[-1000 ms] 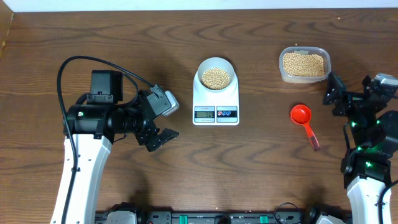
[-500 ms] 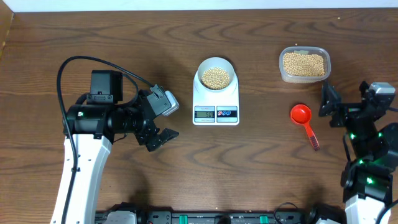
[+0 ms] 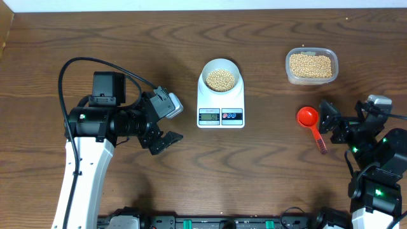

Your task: Scoop item into bowl and weigh 50g on scale

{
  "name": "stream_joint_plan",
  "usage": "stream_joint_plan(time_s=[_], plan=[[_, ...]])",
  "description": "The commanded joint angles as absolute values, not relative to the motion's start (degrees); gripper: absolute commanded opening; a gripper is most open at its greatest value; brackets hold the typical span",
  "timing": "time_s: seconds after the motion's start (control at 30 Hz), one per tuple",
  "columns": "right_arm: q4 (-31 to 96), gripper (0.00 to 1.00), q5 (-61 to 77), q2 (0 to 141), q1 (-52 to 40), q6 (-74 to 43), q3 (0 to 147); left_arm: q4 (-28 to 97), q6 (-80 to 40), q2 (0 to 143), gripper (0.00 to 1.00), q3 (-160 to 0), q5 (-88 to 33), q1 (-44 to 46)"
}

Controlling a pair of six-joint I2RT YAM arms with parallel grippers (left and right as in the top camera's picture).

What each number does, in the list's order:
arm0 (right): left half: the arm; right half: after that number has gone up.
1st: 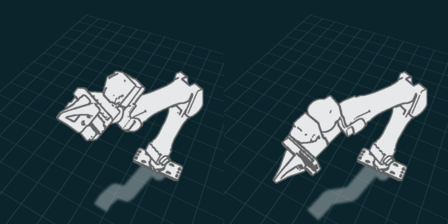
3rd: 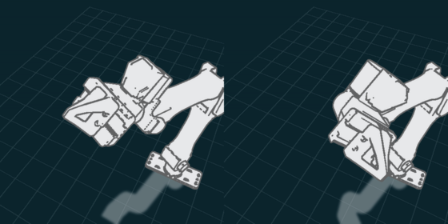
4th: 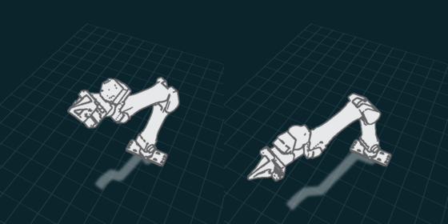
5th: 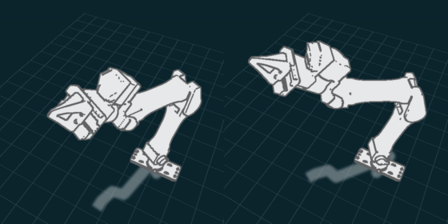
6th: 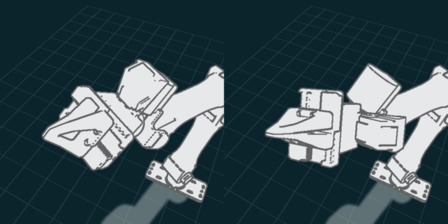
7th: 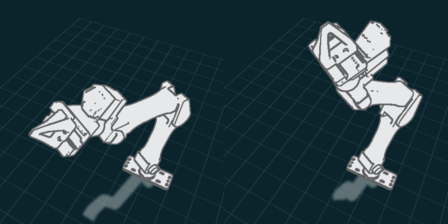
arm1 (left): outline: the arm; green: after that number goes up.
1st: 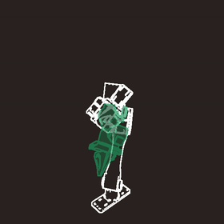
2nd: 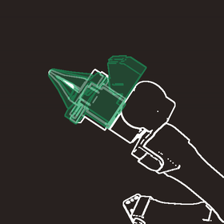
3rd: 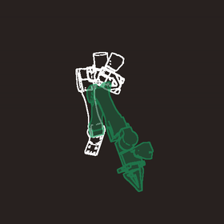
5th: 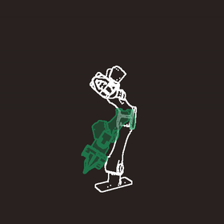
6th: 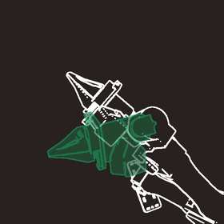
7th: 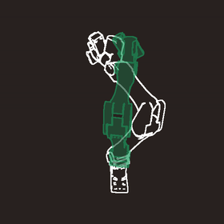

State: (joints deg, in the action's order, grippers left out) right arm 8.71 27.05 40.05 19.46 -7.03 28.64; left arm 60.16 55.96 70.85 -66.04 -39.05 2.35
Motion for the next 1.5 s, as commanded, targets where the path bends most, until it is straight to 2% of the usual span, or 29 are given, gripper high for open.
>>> stream_joint_plan(time_s=[0.0, 0.37, 0.67, 1.13, 1.47], plan=[[8.34, 0.99, 30.24, 39.75, 19.07, -6.76, 28.86, 60.34, 56.75, 71.05, 0.95, -66.94, -39.2, 2.15], [6.2, 0.99, 37.41, 40.29, 19.03, -2.42, 28.86, 60.34, 56.75, 71.05, 0.96, -66.94, -39.18, 2.15], [6.94, 0.99, 37.63, 38.76, 16.6, -0.93, 28.82, 60.34, 56.75, 71.05, 0.95, -66.94, -39.18, 2.15], [21.41, 0.99, 25.71, 21.67, 7.11, 0.95, 28.71, 60.34, 56.75, 71.05, 0.95, -66.94, -39.2, 2.15], [26.2, 0.99, 24.86, 16.38, 6.66, 0.93, 26.89, 60.34, 56.75, 71.05, 0.95, -66.94, -39.18, 2.15]])
